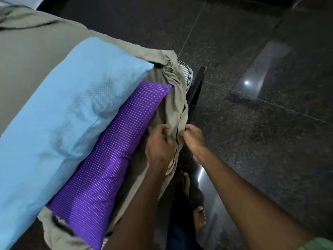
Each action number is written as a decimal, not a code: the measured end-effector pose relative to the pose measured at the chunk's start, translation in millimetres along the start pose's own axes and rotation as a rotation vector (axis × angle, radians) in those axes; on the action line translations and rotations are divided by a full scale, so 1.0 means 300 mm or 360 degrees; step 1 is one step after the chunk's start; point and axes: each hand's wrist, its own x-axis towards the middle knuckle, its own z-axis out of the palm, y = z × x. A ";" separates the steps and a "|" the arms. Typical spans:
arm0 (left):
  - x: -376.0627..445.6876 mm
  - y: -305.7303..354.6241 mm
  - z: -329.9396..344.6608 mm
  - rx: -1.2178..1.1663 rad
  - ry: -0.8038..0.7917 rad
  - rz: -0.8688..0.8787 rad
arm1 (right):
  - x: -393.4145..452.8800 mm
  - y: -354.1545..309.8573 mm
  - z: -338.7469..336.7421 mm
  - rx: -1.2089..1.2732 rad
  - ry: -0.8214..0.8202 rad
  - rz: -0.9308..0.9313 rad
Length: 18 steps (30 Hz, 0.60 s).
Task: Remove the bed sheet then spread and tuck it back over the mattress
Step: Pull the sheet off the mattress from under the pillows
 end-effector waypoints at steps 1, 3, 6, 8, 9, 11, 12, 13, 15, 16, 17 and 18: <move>0.018 0.014 0.011 -0.0001 0.0013 -0.0019 | 0.025 -0.016 -0.006 -0.0017 0.0022 -0.0019; 0.045 0.031 0.025 0.0016 0.0014 0.0005 | 0.049 -0.042 -0.013 -0.0067 0.0141 -0.0099; 0.182 0.101 0.091 -0.0028 0.0032 -0.0022 | 0.172 -0.155 -0.044 -0.0228 0.0278 -0.0190; 0.276 0.155 0.147 -0.0056 0.0026 -0.0046 | 0.252 -0.232 -0.063 -0.0357 0.0302 -0.0243; 0.325 0.180 0.181 -0.0057 0.0049 -0.0052 | 0.299 -0.271 -0.068 -0.0417 0.0290 -0.0277; 0.419 0.220 0.249 -0.0069 0.0116 -0.0020 | 0.395 -0.330 -0.073 -0.0470 0.0257 -0.0333; 0.460 0.247 0.272 -0.0078 0.0156 0.0014 | 0.434 -0.357 -0.077 -0.0478 0.0246 -0.0366; 0.509 0.280 0.295 -0.0086 0.0222 0.0057 | 0.479 -0.390 -0.085 -0.0478 0.0236 -0.0391; 0.610 0.324 0.332 -0.0057 0.0402 0.0081 | 0.574 -0.436 -0.097 -0.0469 0.0226 -0.0394; 0.644 0.343 0.341 0.0003 0.0512 0.0065 | 0.607 -0.449 -0.105 -0.0499 0.0215 -0.0392; 0.666 0.354 0.345 0.0058 0.0604 0.0026 | 0.629 -0.458 -0.114 -0.0528 0.0204 -0.0398; 0.695 0.363 0.348 0.0094 0.0687 -0.0004 | 0.657 -0.474 -0.123 -0.0554 0.0188 -0.0413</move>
